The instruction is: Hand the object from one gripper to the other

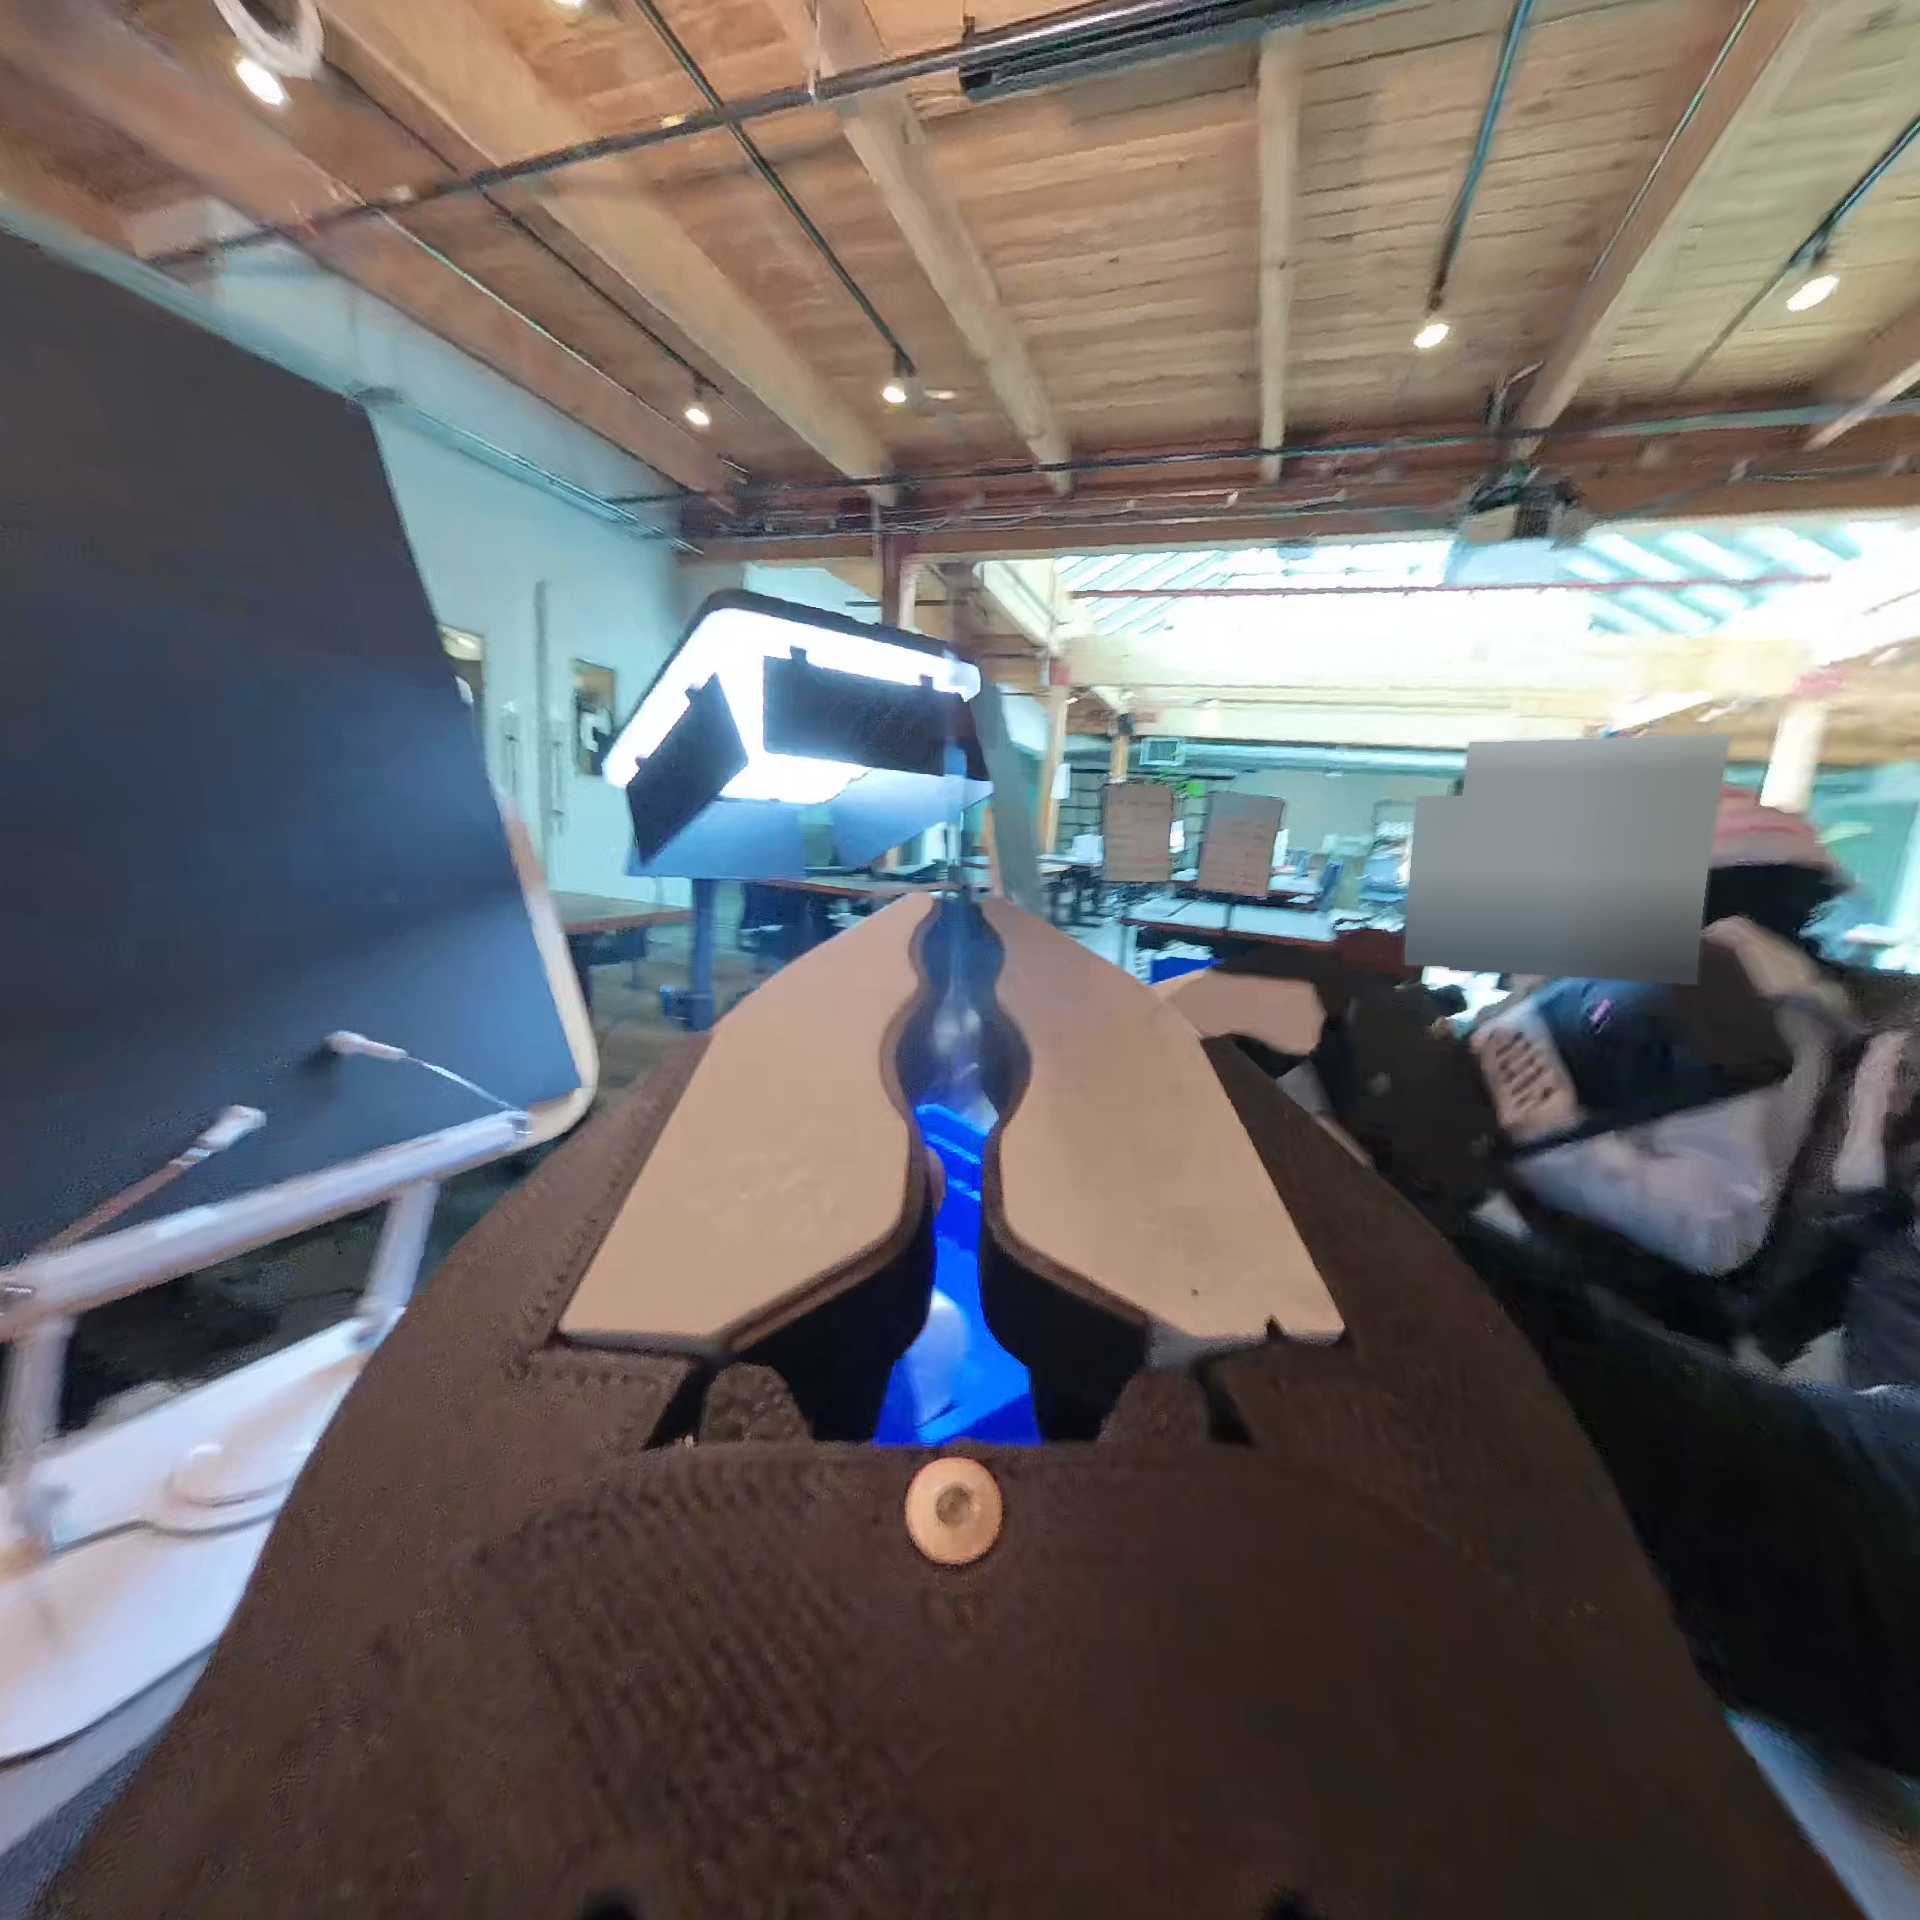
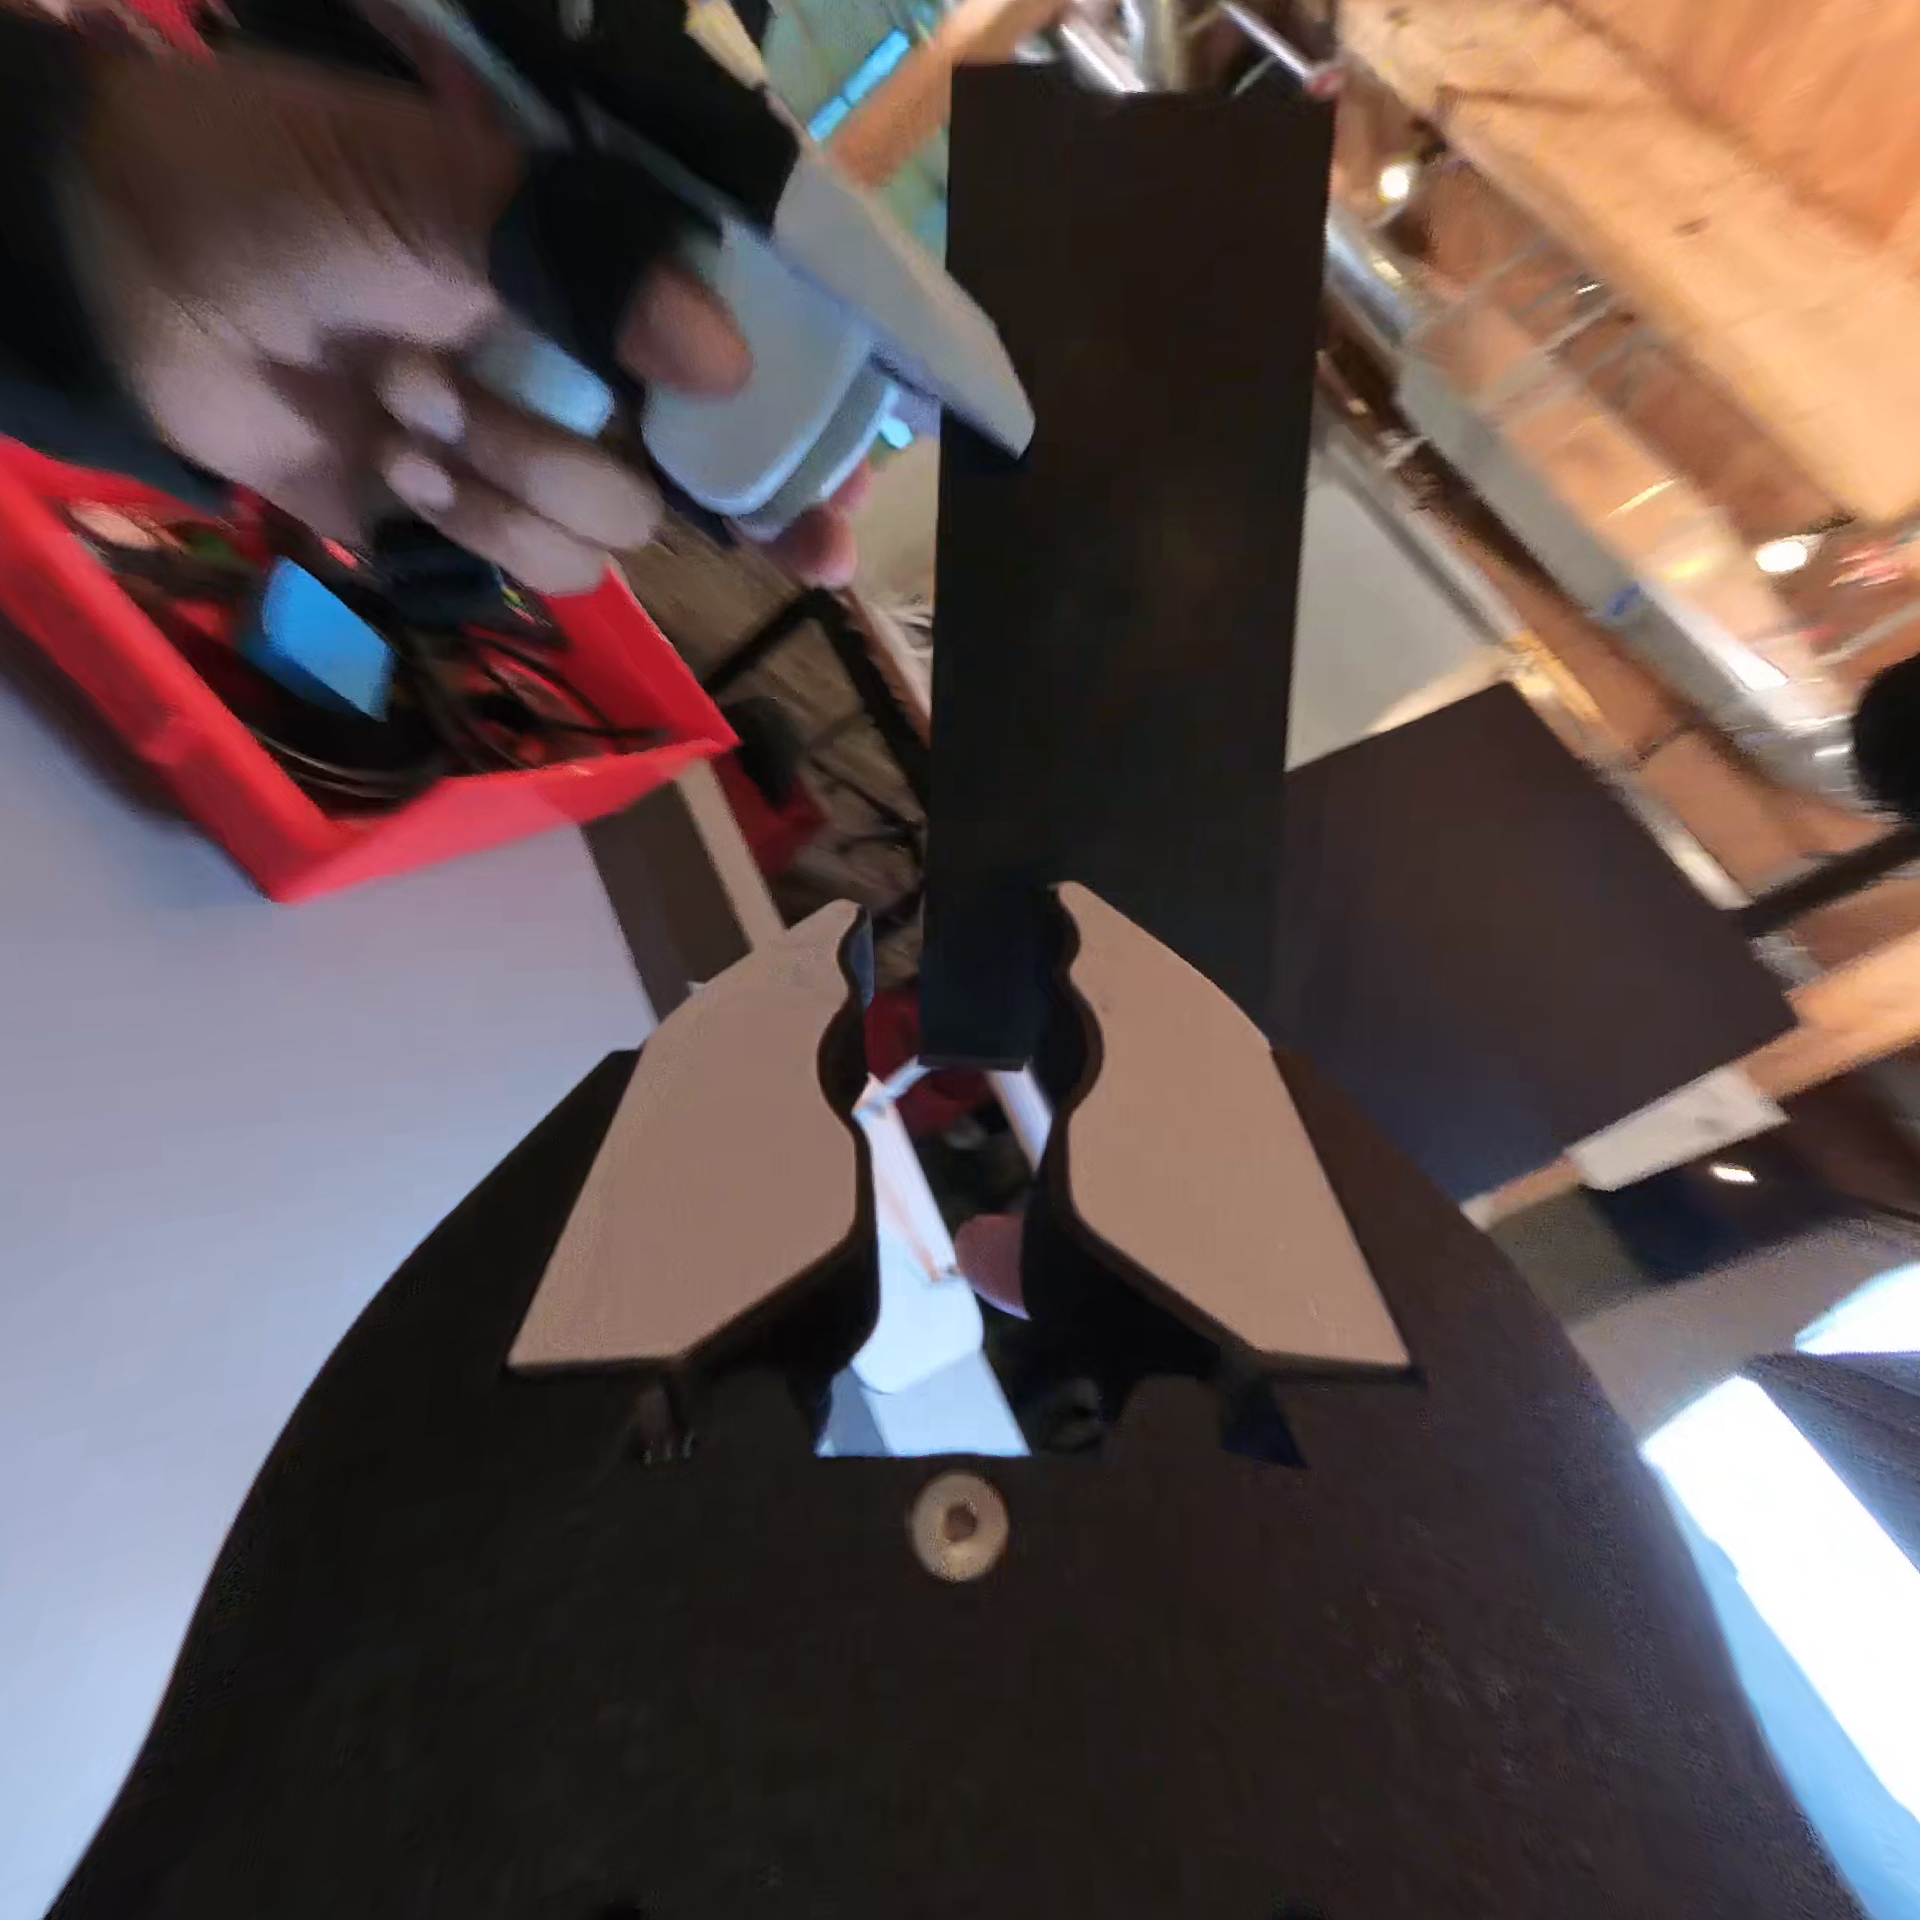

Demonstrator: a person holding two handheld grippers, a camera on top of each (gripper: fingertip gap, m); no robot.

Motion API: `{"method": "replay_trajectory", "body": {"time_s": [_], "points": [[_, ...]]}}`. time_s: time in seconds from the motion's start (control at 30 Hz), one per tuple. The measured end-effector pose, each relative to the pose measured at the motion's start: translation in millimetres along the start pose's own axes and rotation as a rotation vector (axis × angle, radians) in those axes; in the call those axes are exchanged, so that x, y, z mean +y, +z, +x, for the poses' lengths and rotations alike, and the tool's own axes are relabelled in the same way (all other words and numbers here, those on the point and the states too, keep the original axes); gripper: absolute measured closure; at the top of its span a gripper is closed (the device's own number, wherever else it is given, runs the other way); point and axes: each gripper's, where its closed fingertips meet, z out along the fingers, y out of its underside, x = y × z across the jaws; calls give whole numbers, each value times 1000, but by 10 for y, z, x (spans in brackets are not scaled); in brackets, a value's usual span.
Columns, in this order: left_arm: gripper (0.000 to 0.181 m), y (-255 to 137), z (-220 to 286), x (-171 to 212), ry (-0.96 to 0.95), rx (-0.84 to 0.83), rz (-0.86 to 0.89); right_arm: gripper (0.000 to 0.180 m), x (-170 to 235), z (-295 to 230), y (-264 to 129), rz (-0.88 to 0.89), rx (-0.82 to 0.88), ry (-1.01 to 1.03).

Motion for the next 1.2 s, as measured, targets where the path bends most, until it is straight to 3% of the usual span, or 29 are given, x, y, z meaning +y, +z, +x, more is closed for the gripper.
{"method": "replay_trajectory", "body": {"time_s": [0.17,0.3,0.37,0.47,0.53,0.57,0.77,0.9,1.2], "points": [[178,-143,135,-48,82,145,-23,149,-194,218,-260,111,-75,218],[178,-271,384,-141,101,321,17,123,-12,179,-353,134,-269,463],[179,-298,489,-213,66,392,68,120,-13,92,-324,200,-348,571],[179,-280,598,-210,30,461,98,131,-279,-7,-321,395,-448,704],[179,-237,614,-178,6,473,102,152,-532,-31,-389,529,-481,733],[179,-211,610,-164,-12,471,103,175,-569,-11,-371,532,-428,704],[163,91,253,-154,-276,164,109,177,-484,231,-335,410,-38,343],[136,218,310,-88,-408,139,76,177,-393,278,-320,315,169,24],[137,292,456,-50,-511,169,47,176,-285,315,-266,131,408,-413]]}}
